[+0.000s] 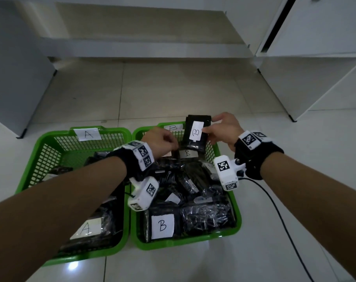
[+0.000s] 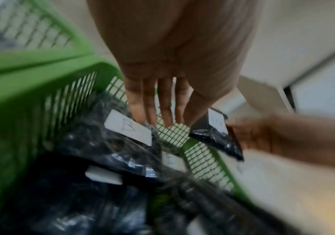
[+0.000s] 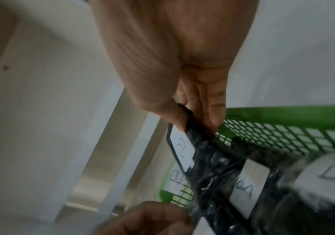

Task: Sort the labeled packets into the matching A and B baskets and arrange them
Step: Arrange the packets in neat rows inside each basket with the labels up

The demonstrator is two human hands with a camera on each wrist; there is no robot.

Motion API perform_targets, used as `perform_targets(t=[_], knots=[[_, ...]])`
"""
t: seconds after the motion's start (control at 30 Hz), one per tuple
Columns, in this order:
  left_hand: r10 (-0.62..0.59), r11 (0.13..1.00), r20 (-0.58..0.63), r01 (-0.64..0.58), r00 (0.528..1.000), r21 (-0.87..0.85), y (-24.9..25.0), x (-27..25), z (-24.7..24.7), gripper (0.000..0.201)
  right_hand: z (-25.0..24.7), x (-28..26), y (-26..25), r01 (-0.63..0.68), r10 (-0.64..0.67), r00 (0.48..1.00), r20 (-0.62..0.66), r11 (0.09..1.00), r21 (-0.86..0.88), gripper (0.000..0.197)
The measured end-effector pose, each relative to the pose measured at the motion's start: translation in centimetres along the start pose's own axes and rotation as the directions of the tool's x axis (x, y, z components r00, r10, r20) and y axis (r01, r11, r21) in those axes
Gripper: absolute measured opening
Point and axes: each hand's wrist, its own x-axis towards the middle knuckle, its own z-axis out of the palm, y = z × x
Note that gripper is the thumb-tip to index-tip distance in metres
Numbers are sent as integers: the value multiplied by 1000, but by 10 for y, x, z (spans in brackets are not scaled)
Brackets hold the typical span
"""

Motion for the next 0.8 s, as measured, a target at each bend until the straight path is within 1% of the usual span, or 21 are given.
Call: perform_targets(t=[0.03, 0.07, 0.1, 0.13, 0.17, 0.23, 0.3, 0.37, 0.4, 0.5, 0.6, 0.67, 0.73, 0.8], knots=[[52, 962, 26, -57, 998, 269, -3, 1, -1, 14, 4, 5, 2, 37, -44, 998, -44, 989, -142, 42], [61, 881, 80, -91, 995, 464, -6, 1, 0, 20, 7, 8, 2, 61, -79, 995, -59, 964, -260, 40], [50, 806, 133, -119, 990, 580, -10, 2, 1, 28, 11, 8, 2, 66, -89, 995, -55, 940, -336, 38], [34, 757, 175, -140, 984, 638, -14, 3, 3, 36, 14, 10, 3, 66, -91, 995, -47, 919, -388, 37], [25, 732, 200, -154, 980, 663, -16, 4, 4, 42, 16, 10, 4, 56, -79, 996, -37, 902, -427, 39], [38, 712, 224, -184, 974, 678, -19, 4, 6, 47, 16, 13, 3, 36, -42, 999, -3, 881, -472, 40], [59, 694, 239, -212, 969, 688, -21, 4, 7, 46, 14, 18, 0, 21, -4, 999, 37, 881, -472, 30], [64, 691, 221, -203, 973, 694, -23, 3, 7, 45, 13, 20, -3, 9, 26, 997, 68, 882, -470, 20], [66, 685, 208, -196, 976, 702, -25, 2, 7, 46, 15, 22, -4, 5, 32, 997, 70, 877, -481, 18], [55, 669, 184, -173, 981, 723, -24, 0, 7, 48, 24, 27, -4, 18, 26, 997, 73, 840, -543, 24], [49, 678, 183, -167, 982, 716, -24, 0, 7, 50, 34, 32, 0, 14, 41, 996, 85, 828, -561, 27], [57, 679, 183, -173, 981, 714, -26, 0, 7, 51, 44, 33, 6, 54, 8, 995, 99, 793, -606, 27], [66, 675, 185, -181, 980, 715, -27, 0, 8, 51, 51, 29, 9, 94, -58, 995, 78, 775, -625, 30], [67, 670, 188, -183, 980, 719, -27, 0, 9, 51, 54, 23, 10, 123, -95, 992, 77, 756, -643, 35]])
